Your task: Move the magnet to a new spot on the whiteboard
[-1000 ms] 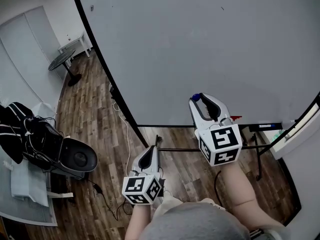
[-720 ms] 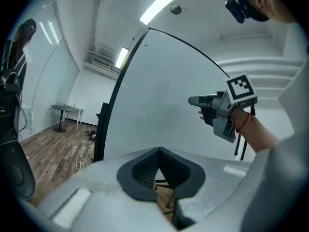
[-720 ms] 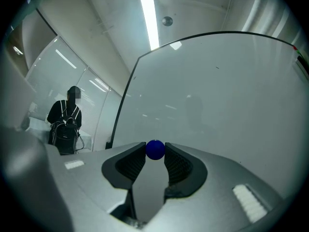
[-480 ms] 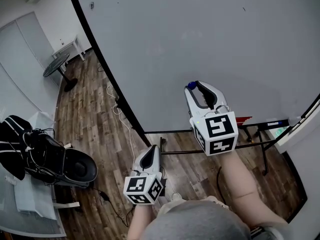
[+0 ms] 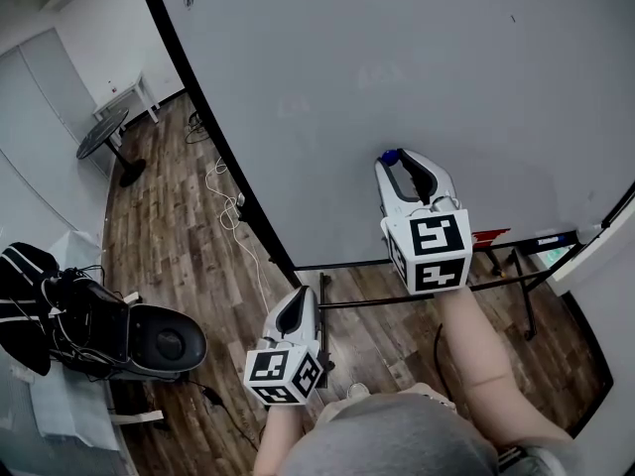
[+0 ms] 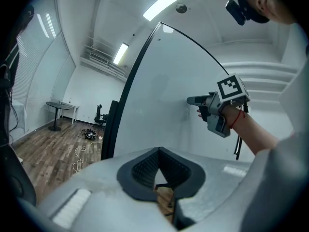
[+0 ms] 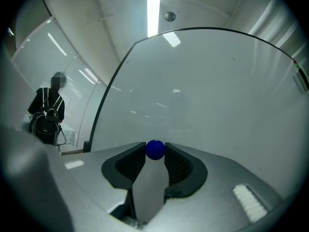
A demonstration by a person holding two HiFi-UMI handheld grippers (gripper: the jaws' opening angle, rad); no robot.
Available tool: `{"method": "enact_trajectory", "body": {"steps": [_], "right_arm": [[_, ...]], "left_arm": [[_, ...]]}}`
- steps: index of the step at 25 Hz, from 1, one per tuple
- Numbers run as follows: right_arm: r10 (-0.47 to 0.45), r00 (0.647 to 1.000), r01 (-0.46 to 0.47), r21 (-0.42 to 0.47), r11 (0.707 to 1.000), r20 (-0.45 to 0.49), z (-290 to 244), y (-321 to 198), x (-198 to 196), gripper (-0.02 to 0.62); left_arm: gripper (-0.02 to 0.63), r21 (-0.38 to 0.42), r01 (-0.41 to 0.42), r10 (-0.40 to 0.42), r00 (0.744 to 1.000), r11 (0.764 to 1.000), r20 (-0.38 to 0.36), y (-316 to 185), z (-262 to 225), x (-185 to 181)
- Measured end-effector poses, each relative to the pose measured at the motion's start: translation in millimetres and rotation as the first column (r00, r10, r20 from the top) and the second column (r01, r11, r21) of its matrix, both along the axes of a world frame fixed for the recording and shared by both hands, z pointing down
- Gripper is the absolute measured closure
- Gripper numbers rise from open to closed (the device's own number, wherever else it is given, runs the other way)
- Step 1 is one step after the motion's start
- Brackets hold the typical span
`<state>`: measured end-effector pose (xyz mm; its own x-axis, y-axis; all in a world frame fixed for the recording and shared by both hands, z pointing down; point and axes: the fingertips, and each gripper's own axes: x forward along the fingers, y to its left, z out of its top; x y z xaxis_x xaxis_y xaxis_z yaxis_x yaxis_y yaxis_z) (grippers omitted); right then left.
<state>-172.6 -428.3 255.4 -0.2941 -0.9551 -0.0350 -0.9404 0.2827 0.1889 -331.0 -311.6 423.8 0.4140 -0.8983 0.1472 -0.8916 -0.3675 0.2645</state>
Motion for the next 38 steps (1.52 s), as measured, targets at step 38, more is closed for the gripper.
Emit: {"method": "enact_trajectory", "body": {"steps": [38], "right_arm": [[0.086, 0.995, -0.084, -0.064, 0.994, 0.042, 44.9, 5.0, 7.4, 0.454]], "left_arm": [[0.603, -0.013, -0.100, 0.100, 0.995, 0.995, -0.009, -20.1, 9.2, -2.6]]}}
